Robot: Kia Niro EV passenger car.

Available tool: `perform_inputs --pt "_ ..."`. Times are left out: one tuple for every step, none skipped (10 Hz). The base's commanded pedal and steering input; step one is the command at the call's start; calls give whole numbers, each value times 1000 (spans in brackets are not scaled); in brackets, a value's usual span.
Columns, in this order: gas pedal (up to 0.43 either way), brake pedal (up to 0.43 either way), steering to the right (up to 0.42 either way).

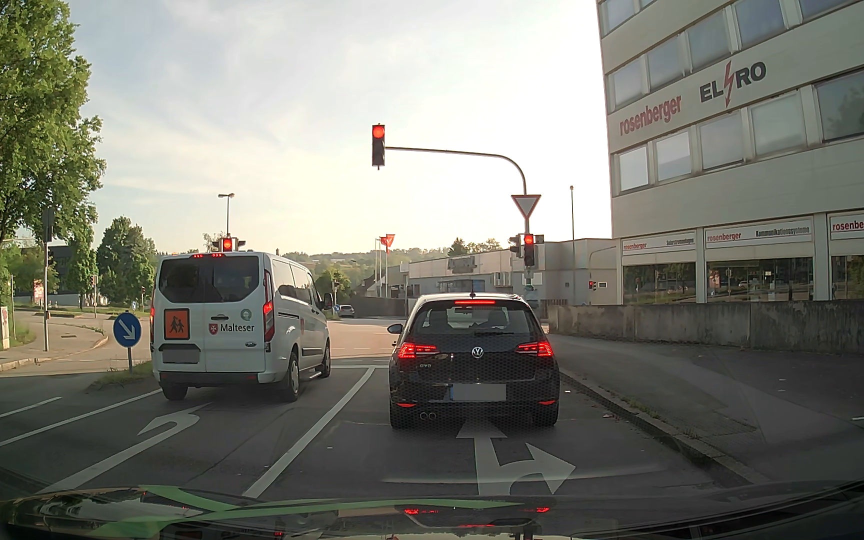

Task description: Follow the waypoints while adhering to traffic rules and regulations

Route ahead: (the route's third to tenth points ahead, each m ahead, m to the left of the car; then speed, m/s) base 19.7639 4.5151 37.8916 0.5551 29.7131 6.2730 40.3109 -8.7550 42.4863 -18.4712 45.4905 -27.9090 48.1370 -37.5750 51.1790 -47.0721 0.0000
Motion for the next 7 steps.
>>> perform_inputs --pt "0 518 -21" --pt "0 518 -21" --pt "0 518 -21" --pt "0 518 -21" --pt "0 524 -21" --pt "0 524 -21" --pt "0 518 -21"
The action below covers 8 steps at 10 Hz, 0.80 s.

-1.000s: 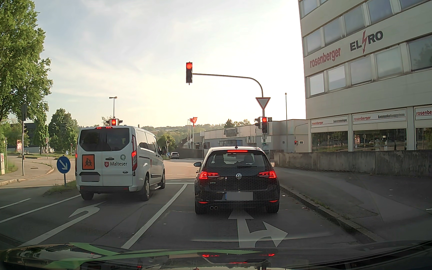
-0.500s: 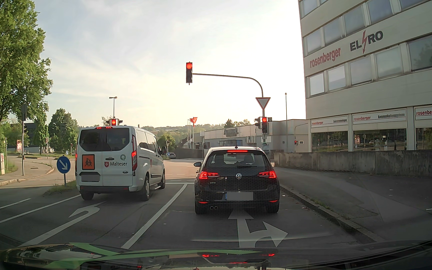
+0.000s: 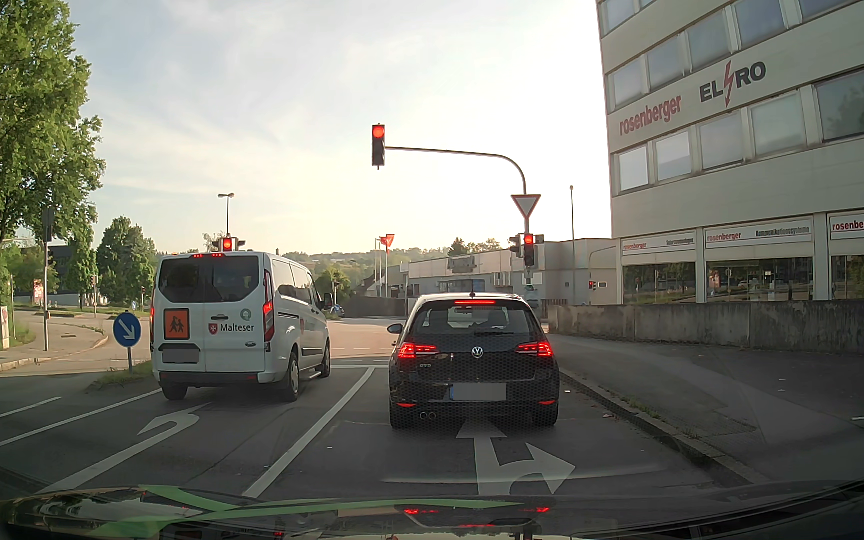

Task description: Follow the waypoints while adhering to traffic rules and regulations

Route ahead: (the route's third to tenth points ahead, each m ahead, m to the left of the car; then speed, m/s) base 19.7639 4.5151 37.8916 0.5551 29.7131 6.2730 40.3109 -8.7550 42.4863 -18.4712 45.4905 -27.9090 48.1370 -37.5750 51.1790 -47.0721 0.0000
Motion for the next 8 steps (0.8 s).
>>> perform_inputs --pt "0 518 -21" --pt "0 518 -21" --pt "0 518 -21" --pt "0 524 -21" --pt "0 518 -21" --pt "0 518 -21" --pt "0 518 -21" --pt "0 524 -21"
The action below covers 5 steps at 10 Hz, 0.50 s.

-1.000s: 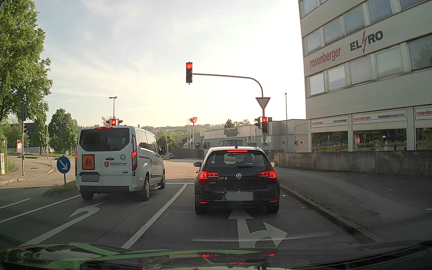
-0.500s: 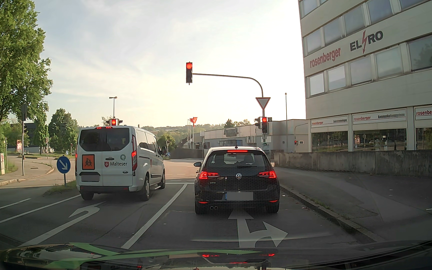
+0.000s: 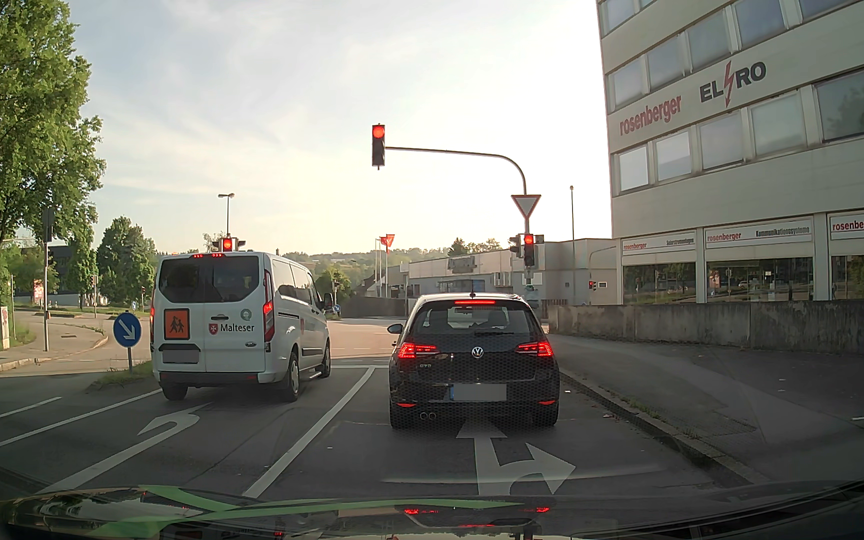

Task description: Follow the waypoints while adhering to traffic rules and regulations

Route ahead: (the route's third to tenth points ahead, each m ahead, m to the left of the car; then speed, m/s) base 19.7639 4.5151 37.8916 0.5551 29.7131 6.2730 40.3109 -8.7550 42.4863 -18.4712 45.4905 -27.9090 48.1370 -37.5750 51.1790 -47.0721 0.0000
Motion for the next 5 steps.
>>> perform_inputs --pt "0 518 -21" --pt "0 518 -21" --pt "0 524 -21" --pt "0 518 -21" --pt "0 518 -21"
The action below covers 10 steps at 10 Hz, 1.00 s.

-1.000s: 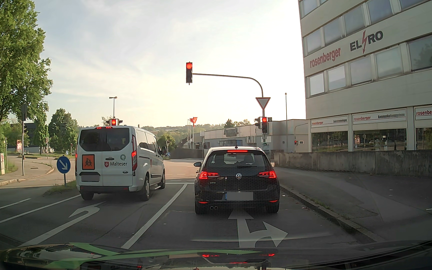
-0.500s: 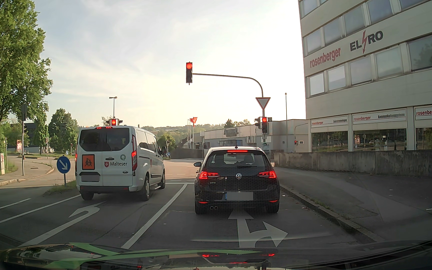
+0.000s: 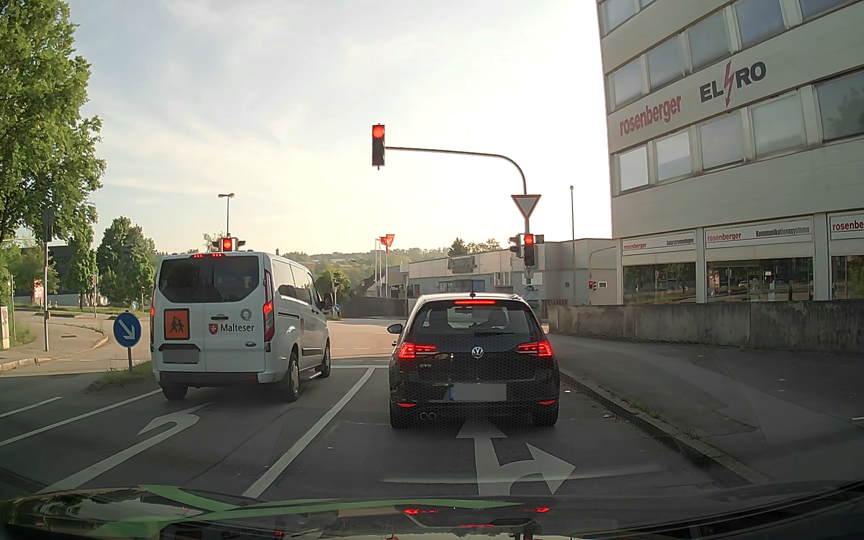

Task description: Follow the waypoints while adhering to traffic rules and regulations

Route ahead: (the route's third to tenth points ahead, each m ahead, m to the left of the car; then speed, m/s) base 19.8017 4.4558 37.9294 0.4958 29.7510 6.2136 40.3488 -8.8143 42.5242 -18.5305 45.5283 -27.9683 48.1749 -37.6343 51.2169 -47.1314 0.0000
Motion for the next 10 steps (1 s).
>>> perform_inputs --pt "0 524 -21" --pt "0 518 -21" --pt "0 518 -21" --pt "0 518 -21" --pt "0 518 -21" --pt "0 518 -21" --pt "0 518 -21" --pt "0 518 -21" --pt "0 518 -21" --pt "0 518 -21"
